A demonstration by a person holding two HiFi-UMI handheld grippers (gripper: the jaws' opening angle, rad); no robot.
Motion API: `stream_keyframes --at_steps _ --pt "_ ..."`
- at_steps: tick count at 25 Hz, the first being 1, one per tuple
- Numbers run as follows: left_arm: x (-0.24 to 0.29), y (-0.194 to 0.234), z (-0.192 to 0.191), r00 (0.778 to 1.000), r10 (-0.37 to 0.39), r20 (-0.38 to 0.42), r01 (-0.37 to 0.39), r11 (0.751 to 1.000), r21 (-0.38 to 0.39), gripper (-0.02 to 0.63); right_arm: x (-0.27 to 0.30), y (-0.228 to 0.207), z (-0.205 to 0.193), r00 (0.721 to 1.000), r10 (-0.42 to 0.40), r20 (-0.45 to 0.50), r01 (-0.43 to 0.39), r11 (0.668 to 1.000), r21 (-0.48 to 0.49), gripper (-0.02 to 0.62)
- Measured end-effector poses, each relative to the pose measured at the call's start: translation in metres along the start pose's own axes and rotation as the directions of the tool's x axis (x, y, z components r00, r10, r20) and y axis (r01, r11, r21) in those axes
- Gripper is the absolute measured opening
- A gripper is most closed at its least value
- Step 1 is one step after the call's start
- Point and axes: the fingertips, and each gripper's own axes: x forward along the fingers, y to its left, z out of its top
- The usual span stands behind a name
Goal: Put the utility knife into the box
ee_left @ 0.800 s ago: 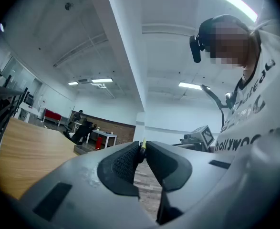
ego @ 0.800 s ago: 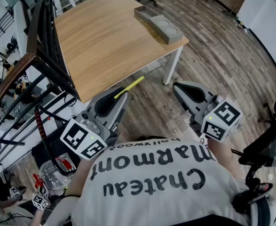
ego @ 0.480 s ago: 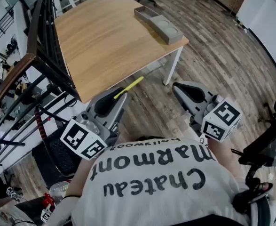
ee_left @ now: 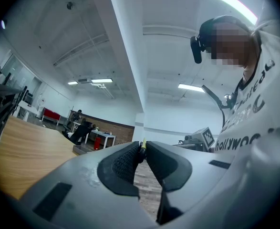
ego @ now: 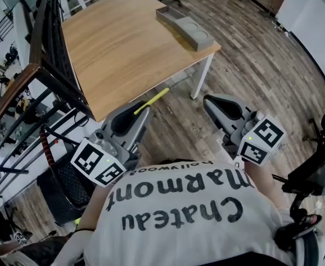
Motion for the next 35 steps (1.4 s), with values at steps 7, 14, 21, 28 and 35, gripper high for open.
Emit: stream_keyframes --at_steps 7,14,21,28,35 --pt "0.002 0.012 0.0 1.0 -0.02 0.006 0.02 1.0 0.003 0.049 0.007 0.001 0.003 0.999 -0.001 0.033 0.002 1.0 -0.018 0.009" --pt "0.001 0.021 -0.01 0.997 -0.075 -0.02 0.075 0.997 -0.005 0.049 0.02 0.027 -0.01 1.0 0.022 -0.012 -0.024 0.989 -0.147 0.011" --pt "0.007 0.025 -0.023 0.994 -0.107 -0.034 0.106 0.994 -0.038 0.049 0.017 0.021 -0.039 0.994 -0.067 -0.088 0.053 0.987 -0.154 0.011" --pt "0.02 0.044 -0.018 0.999 -0.039 0.034 0.04 0.999 -0.03 0.049 0.022 -0.015 -0.029 0.998 -0.067 0.009 0.067 0.995 -0.07 0.011" --pt "0.065 0.052 -0.032 0.999 -0.032 0.001 0.032 0.998 -0.047 0.049 0.018 -0.067 -0.032 0.999 -0.05 0.005 0.05 0.999 -0.019 0.011"
